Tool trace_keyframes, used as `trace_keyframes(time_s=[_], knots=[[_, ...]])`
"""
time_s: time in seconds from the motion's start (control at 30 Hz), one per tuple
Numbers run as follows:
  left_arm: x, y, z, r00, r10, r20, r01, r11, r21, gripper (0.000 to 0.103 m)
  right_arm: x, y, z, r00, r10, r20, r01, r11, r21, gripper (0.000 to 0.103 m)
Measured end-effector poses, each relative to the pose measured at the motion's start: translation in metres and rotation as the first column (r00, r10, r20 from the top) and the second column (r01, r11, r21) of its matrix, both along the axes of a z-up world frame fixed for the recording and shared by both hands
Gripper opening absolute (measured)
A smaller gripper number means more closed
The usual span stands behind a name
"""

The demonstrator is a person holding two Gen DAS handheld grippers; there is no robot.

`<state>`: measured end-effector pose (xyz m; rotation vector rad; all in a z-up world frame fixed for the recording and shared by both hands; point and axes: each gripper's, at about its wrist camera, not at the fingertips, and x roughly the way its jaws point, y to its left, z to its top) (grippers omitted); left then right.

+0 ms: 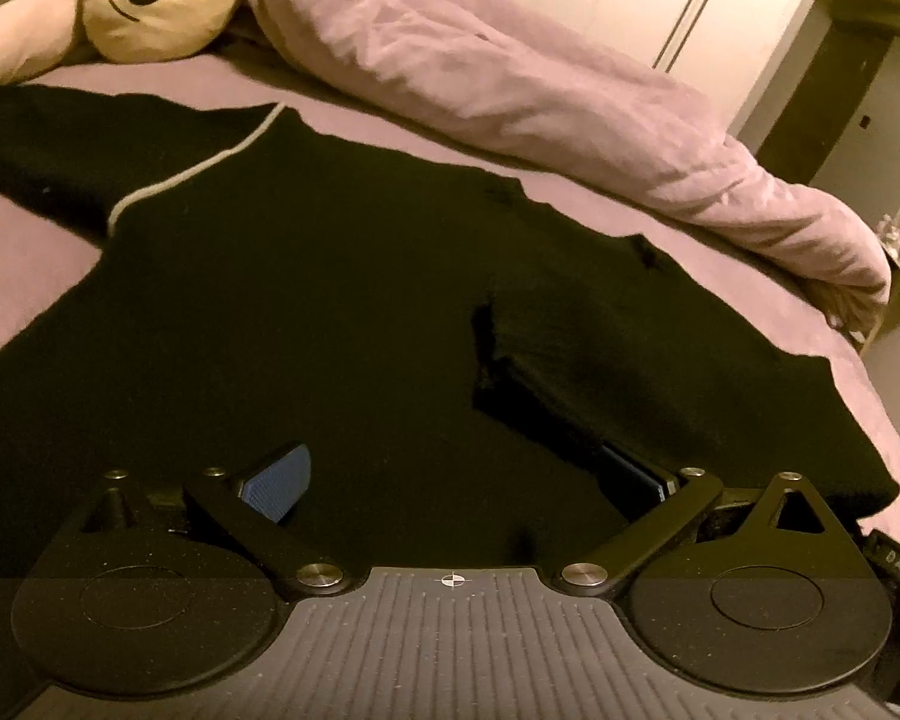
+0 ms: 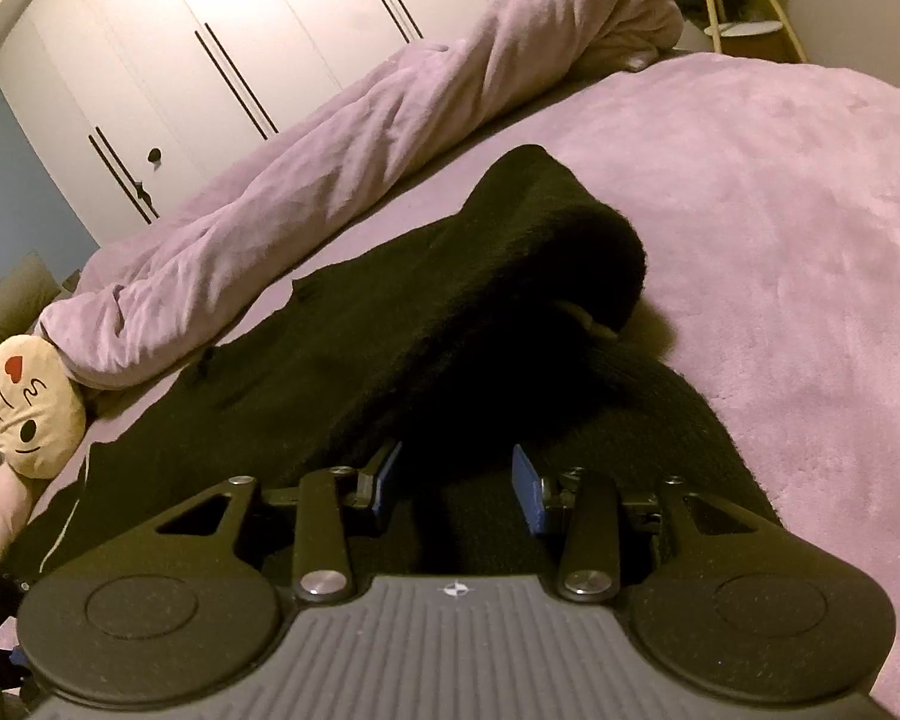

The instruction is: Fold small clothes

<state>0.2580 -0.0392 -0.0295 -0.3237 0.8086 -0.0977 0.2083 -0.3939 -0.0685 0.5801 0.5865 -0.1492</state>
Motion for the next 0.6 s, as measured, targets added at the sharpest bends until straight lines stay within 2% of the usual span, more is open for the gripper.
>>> trace_keyframes(time_s=[0.17, 0.27, 0.6], knots=[[0.0, 0.003, 0.0, 1.0, 0.005, 0.001, -0.005, 1.0, -0.019, 0.103, 0.0, -0.003, 0.002, 1.0, 0.004, 0.019, -0.005, 0.999, 0.047, 0.049], [0.005, 0.001, -0.001, 1.0, -0.003, -0.004, 0.003, 1.0, -0.017, 0.103, 0.001, -0.005, 0.001, 1.0, 0.005, 0.031, -0.007, 0.998, 0.065, 0.049], [0.022, -0.008, -0.005, 1.0, -0.012, -0.022, 0.012, 1.0, -0.021, 0.103, 0.011, -0.002, 0.005, 0.998, 0.013, 0.058, -0.015, 0.999, 0.034, 0.049]])
